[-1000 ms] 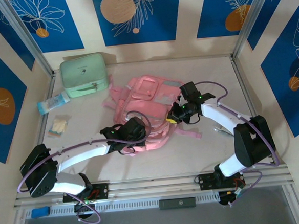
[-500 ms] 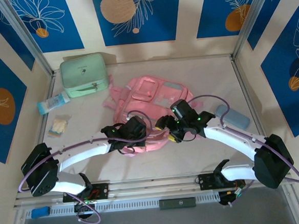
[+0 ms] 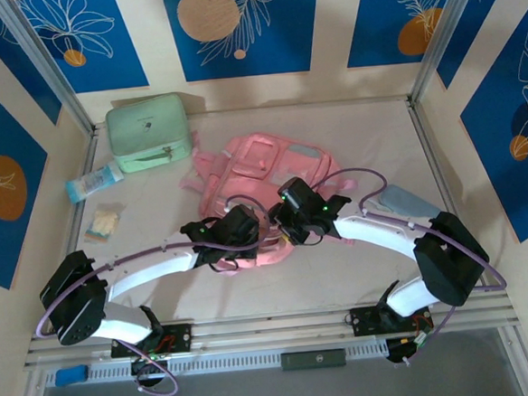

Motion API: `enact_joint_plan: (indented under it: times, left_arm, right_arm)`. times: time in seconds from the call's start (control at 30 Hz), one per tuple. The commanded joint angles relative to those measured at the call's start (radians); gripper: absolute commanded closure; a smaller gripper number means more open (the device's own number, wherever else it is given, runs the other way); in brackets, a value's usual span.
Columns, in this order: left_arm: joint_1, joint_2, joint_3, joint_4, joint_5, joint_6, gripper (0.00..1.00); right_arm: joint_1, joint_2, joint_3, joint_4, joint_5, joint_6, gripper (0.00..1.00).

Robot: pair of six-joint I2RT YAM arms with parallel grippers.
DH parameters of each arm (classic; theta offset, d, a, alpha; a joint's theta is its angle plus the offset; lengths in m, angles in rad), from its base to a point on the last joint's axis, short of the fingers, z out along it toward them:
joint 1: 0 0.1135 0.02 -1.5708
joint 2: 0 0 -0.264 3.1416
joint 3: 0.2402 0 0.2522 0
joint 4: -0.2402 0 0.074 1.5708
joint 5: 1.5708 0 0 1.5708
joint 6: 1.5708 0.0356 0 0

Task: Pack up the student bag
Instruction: Unzip the student bag at the center of the table.

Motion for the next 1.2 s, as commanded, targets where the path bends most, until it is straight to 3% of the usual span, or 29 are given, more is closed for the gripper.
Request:
enact_joint_plan:
  times: [0.0, 0.17, 0.23, 0.37, 0.4, 0.47, 0.5, 0.6, 0.7, 0.73, 0.83, 0.93, 1.03, 1.17]
  left_arm:
    - [0.001, -0.004, 0.017, -0.023, 0.013, 0.021, 1.0]
    - [0.003, -0.037, 0.013, -0.093, -0.011, 0.019, 1.0]
    - [0.003, -0.067, -0.001, -0.125, -0.003, 0.014, 1.0]
    - [0.003, -0.133, -0.041, -0.213, -0.005, -0.005, 1.0]
    - [0.003, -0.152, -0.058, -0.227, -0.008, -0.008, 1.0]
    - [0.005, -0.172, -0.084, -0.229, -0.001, -0.005, 1.0]
    - [0.008, -0.171, -0.087, -0.235, 0.0, -0.005, 1.0]
    - [0.012, -0.153, -0.074, -0.26, -0.004, 0.008, 1.0]
    - [0.018, -0.143, -0.062, -0.262, -0.025, 0.012, 1.0]
    - [0.018, -0.143, -0.059, -0.245, -0.019, 0.015, 1.0]
    - [0.018, -0.134, -0.059, -0.157, 0.016, 0.015, 1.0]
    - [0.018, -0.105, -0.037, -0.132, 0.022, 0.018, 1.0]
    - [0.018, -0.093, -0.032, -0.102, 0.028, 0.019, 1.0]
    - [0.018, -0.087, -0.039, -0.068, 0.039, 0.02, 1.0]
  right_arm:
    - [-0.002, 0.021, 0.045, 0.092, 0.075, -0.023, 0.65]
    - [-0.028, -0.022, 0.039, 0.057, 0.025, -0.133, 0.9]
    - [-0.079, -0.058, 0.026, 0.043, -0.054, -0.226, 0.99]
    - [-0.279, -0.121, 0.013, -0.039, -0.21, -0.406, 1.0]
    - [-0.355, -0.123, 0.005, -0.022, -0.301, -0.447, 1.0]
    - [-0.478, -0.079, 0.048, -0.042, -0.449, -0.531, 1.0]
    - [-0.522, -0.051, 0.099, -0.109, -0.456, -0.57, 1.0]
    - [-0.596, -0.031, 0.14, -0.084, -0.531, -0.6, 1.0]
    - [-0.592, -0.022, 0.181, -0.116, -0.534, -0.604, 1.0]
    - [-0.583, -0.023, 0.184, -0.13, -0.529, -0.598, 0.96]
    - [-0.512, -0.041, 0.116, -0.085, -0.54, -0.535, 0.68]
    - [-0.435, -0.074, 0.034, -0.06, -0.506, -0.451, 0.47]
    - [-0.358, -0.131, -0.081, 0.045, -0.475, -0.327, 0.34]
    - [-0.214, -0.156, -0.127, 0.098, -0.351, -0.203, 0.3]
